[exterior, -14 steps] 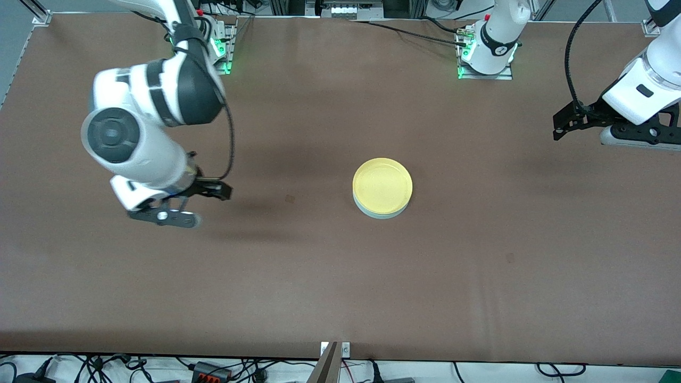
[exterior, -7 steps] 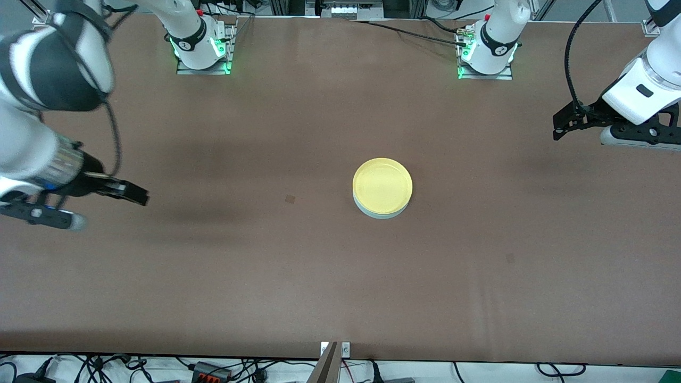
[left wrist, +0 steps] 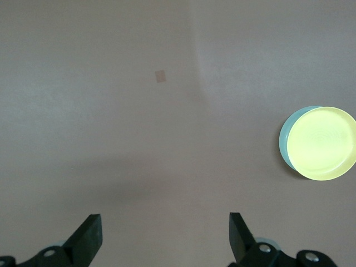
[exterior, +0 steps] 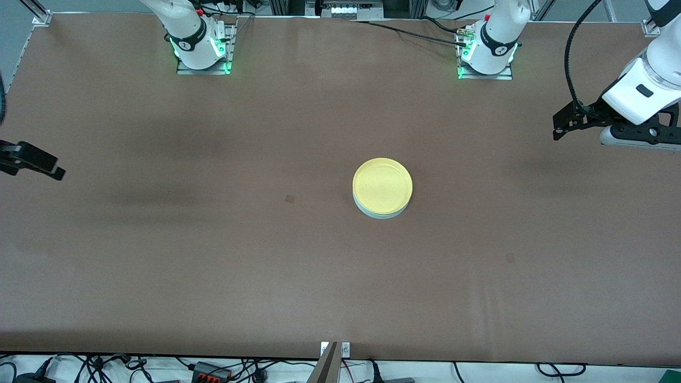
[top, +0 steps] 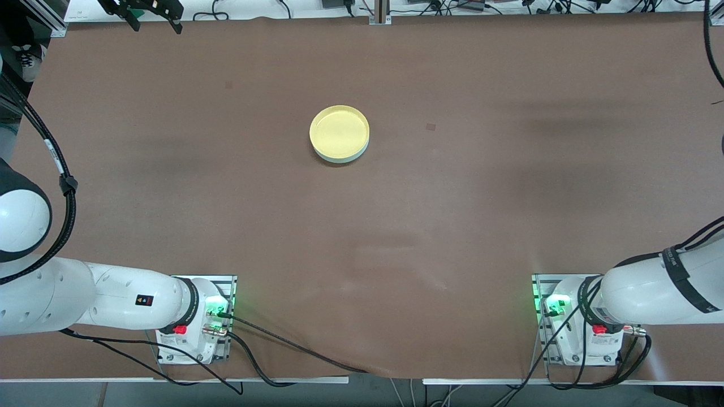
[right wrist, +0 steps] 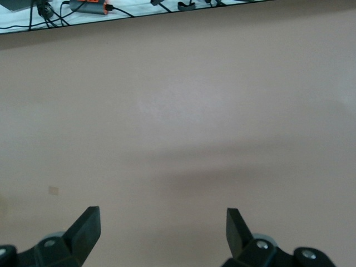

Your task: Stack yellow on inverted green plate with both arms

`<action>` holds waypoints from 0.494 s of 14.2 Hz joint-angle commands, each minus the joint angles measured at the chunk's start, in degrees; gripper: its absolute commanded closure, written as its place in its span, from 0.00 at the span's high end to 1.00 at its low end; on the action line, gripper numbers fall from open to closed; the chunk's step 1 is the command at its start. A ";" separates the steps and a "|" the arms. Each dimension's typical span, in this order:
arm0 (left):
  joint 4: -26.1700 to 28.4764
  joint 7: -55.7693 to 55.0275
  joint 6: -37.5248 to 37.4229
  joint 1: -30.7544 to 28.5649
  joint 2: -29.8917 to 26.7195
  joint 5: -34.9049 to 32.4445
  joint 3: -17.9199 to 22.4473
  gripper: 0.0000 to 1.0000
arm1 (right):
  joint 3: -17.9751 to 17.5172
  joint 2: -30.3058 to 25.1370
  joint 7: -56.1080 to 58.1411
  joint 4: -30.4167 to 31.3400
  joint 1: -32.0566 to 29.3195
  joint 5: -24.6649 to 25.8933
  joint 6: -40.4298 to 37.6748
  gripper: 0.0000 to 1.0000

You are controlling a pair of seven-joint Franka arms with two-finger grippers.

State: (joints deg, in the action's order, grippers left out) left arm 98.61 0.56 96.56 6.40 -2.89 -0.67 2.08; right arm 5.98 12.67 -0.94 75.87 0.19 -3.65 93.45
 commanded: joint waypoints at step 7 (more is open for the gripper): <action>-0.70 0.32 -0.76 0.02 -0.28 1.37 0.12 1.00 | -2.46 -6.33 0.85 11.36 -0.28 4.71 2.41 1.00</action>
State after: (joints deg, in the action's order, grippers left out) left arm 98.61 0.56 96.56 6.40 -2.89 -0.67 2.08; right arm 4.05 11.20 -0.73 79.14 0.21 0.35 92.27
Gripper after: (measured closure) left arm 0.000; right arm 0.000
